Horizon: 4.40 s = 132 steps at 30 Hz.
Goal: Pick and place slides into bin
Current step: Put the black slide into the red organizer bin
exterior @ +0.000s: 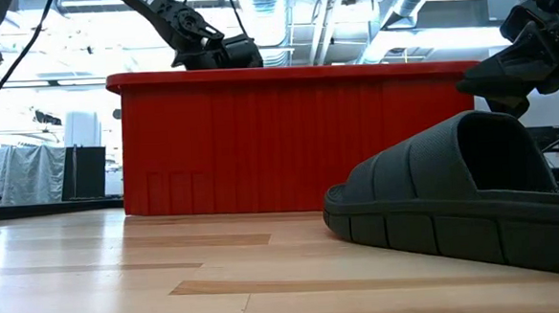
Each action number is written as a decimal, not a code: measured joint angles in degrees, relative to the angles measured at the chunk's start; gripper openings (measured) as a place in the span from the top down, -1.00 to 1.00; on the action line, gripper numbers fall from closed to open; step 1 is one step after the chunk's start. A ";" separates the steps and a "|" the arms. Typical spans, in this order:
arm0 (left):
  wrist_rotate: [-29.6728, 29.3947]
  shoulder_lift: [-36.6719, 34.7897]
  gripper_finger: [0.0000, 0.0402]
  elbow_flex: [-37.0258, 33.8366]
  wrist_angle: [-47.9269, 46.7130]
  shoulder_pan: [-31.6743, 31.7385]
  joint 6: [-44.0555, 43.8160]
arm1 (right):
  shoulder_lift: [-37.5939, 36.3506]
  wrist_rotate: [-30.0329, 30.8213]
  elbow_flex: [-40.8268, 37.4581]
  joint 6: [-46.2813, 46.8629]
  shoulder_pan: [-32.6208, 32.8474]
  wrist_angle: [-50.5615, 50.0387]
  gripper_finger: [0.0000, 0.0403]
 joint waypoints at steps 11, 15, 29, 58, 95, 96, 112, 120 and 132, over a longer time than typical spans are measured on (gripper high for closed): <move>0.21 0.00 0.83 -2.31 3.22 -0.02 0.81 | -0.01 -0.02 0.02 0.00 0.00 0.00 0.52; 0.19 0.00 0.73 -2.33 3.58 -0.02 0.81 | 0.00 0.00 0.00 0.01 0.00 0.02 0.52; -1.32 0.00 0.26 -2.33 4.14 0.00 0.11 | 0.01 -0.02 0.02 0.02 0.00 0.02 0.52; -6.15 -0.81 0.23 17.74 -15.28 -0.01 0.84 | -0.01 -0.02 0.00 0.00 0.00 0.01 0.52; 21.68 -49.64 0.23 15.81 0.85 5.88 -31.09 | -0.01 0.00 0.01 0.01 0.00 0.02 0.52; 19.88 -51.65 0.23 13.06 2.41 5.88 -31.75 | 0.00 -0.01 0.01 0.00 0.00 0.02 0.52; 32.94 -67.45 0.23 -8.98 15.32 5.88 -42.16 | -0.01 0.00 0.00 0.02 0.00 0.00 0.52; 29.60 -67.55 0.23 -8.98 15.07 5.86 -53.07 | 0.01 0.00 0.00 0.01 0.00 0.00 0.52; 14.03 -71.83 0.23 -8.99 16.55 -1.10 -47.09 | -0.01 0.07 0.00 0.01 -0.32 0.02 0.52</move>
